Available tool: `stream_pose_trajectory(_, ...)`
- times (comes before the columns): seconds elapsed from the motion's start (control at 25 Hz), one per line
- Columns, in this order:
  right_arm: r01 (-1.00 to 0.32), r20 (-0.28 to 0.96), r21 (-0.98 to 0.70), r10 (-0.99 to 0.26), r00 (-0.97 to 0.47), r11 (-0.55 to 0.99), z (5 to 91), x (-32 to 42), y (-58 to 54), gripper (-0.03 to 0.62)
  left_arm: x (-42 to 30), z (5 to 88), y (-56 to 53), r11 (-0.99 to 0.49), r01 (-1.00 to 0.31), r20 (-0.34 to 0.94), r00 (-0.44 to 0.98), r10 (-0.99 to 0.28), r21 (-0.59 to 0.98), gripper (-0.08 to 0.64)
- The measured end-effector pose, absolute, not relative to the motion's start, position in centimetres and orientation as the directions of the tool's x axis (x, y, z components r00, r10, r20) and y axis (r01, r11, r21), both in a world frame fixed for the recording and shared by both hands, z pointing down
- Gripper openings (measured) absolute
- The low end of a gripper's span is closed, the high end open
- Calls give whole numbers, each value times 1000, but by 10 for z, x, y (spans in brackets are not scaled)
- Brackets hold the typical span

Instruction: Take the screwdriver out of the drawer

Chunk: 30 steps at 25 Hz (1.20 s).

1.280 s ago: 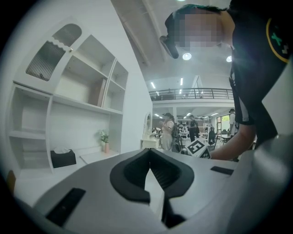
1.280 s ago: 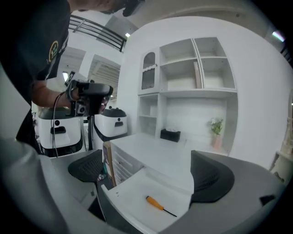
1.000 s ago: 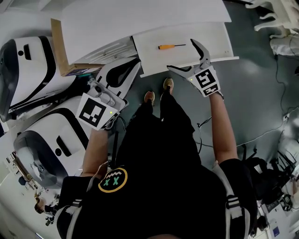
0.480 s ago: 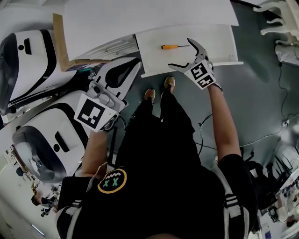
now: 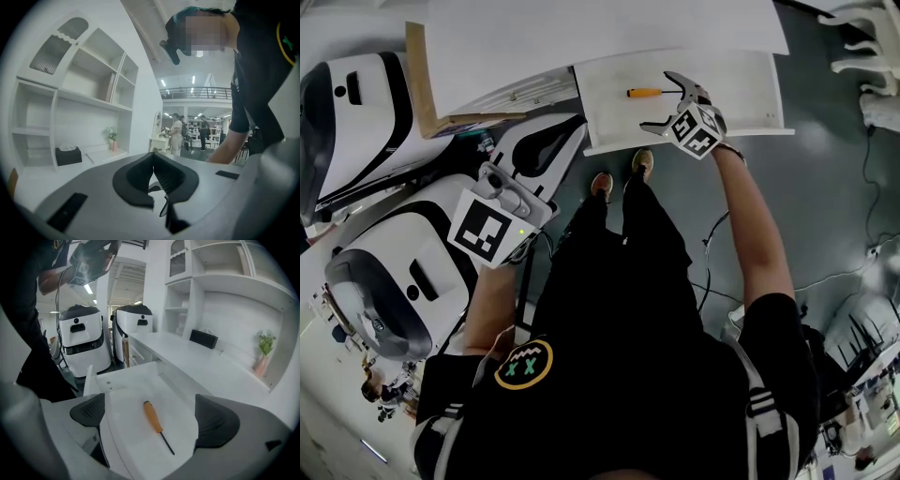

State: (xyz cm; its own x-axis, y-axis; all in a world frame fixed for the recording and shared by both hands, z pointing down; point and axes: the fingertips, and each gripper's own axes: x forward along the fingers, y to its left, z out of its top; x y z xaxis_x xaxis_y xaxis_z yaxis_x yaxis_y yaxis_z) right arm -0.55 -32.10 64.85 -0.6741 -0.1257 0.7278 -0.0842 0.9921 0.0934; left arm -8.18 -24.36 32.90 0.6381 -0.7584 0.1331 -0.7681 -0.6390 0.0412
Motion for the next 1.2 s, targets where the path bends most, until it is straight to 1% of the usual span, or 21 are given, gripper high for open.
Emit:
stream_pose_trajectory(0.12,-55,750,83,-99,-654,995,663,-6,-323,581,-83,328,-246,-634,-772,121,634,-764,46,18)
stream_pose_trajectory(0.24,-34,767,72,-77,-637,997,676,-3,-324,581,-85,335,-246,-627,-778,147,626,-765,50,18)
stream_pose_trajectory(0.48,22,799,57,-32,-601,998,700,-5,-324,581,-88,340,-249,-617,-785,154,617,-772,56,18)
stream_pose_trajectory(0.64,67,827,41,4,-562,997,717,-6,-325,581,-84,338,-254,-586,-802,167,597,-784,119,18)
stream_pose_trajectory(0.8,108,864,14,42,-501,994,740,-2,-326,581,-81,339,-258,-583,-803,167,596,-785,126,18)
stream_pose_trajectory(1.2,146,896,-32,94,-435,989,773,-1,-326,581,-74,345,-269,-590,-798,168,603,-780,122,18)
